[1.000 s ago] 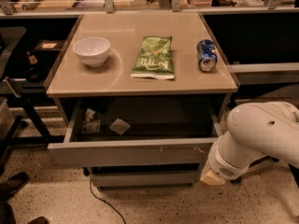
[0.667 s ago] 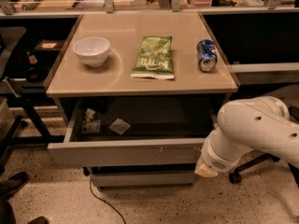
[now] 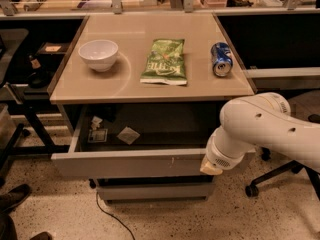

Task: Close top drawer

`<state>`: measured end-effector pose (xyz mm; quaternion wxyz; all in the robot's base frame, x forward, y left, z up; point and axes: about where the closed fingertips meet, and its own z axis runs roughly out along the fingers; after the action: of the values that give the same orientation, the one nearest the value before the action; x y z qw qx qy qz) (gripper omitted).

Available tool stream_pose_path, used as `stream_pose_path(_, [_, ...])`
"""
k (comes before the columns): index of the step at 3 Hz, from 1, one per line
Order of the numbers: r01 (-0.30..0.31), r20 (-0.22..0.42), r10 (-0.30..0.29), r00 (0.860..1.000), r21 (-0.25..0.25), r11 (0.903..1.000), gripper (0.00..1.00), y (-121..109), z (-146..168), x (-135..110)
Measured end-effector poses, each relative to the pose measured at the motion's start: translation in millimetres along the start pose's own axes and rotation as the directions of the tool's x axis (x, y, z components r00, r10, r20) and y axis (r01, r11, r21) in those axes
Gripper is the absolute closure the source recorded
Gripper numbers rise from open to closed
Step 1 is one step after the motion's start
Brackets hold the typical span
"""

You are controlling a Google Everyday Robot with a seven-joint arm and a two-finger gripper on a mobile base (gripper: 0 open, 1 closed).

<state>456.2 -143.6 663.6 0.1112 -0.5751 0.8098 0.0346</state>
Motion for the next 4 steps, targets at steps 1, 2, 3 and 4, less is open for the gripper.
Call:
stream_pose_path(1, [0.009,-0.011,-0.009,1.0,0.006,0.9999,1.0,-9.6,2.1,-7.3])
stream_pose_path(2, [0.01,-0.011,-0.01,1.0,0.007,0.9999,0.81,-9.7,2.0,-7.6])
stream_pose_path(3, [0.01,-0.011,-0.01,1.0,0.007,0.9999,0.58,-9.7,2.0,-7.6])
stream_pose_path(4, [0.01,-0.011,-0.01,1.0,0.007,0.9999,0.35,-9.7,2.0,-7.6])
